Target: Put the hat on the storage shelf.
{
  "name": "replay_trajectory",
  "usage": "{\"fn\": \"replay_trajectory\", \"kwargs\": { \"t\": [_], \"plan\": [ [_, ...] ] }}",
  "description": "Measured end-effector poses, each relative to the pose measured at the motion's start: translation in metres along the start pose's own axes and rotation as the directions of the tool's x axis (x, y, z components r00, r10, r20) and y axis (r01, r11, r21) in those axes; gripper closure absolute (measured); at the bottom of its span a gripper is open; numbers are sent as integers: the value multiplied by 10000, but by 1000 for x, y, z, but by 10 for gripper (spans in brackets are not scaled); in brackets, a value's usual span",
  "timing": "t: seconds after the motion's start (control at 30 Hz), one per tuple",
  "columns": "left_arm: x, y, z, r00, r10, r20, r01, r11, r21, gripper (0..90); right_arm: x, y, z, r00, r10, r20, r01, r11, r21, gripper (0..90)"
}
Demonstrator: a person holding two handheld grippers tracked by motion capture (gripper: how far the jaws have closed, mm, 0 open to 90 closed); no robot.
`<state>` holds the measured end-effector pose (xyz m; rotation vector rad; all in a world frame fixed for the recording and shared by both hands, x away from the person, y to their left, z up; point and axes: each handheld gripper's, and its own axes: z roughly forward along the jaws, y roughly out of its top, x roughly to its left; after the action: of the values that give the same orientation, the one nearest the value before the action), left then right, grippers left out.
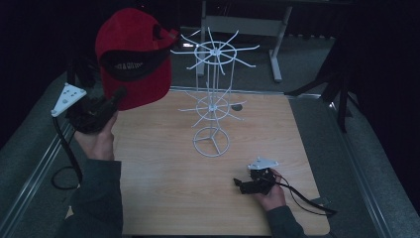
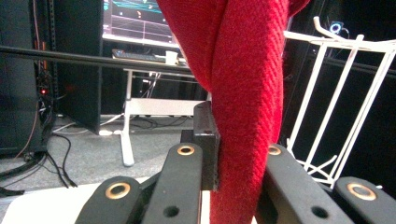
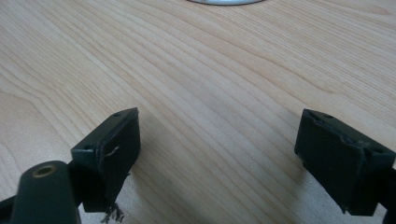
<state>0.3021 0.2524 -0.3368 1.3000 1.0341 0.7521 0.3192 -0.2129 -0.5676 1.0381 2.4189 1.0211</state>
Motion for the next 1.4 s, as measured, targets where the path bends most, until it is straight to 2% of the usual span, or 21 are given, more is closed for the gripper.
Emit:
{"fn": "replay_trajectory", "kwargs": {
  "t": [0.97,1.4],
  "plan": [
    [-12,0,-5,9984,566,40,-566,9983,-116,857,0,0,0,10000,-16,-1,16,10000,4,140],
    [-15,-12,-6,9978,658,113,-656,9978,-136,857,0,0,0,10000,-18,0,18,10000,5,140]
  ]
}}
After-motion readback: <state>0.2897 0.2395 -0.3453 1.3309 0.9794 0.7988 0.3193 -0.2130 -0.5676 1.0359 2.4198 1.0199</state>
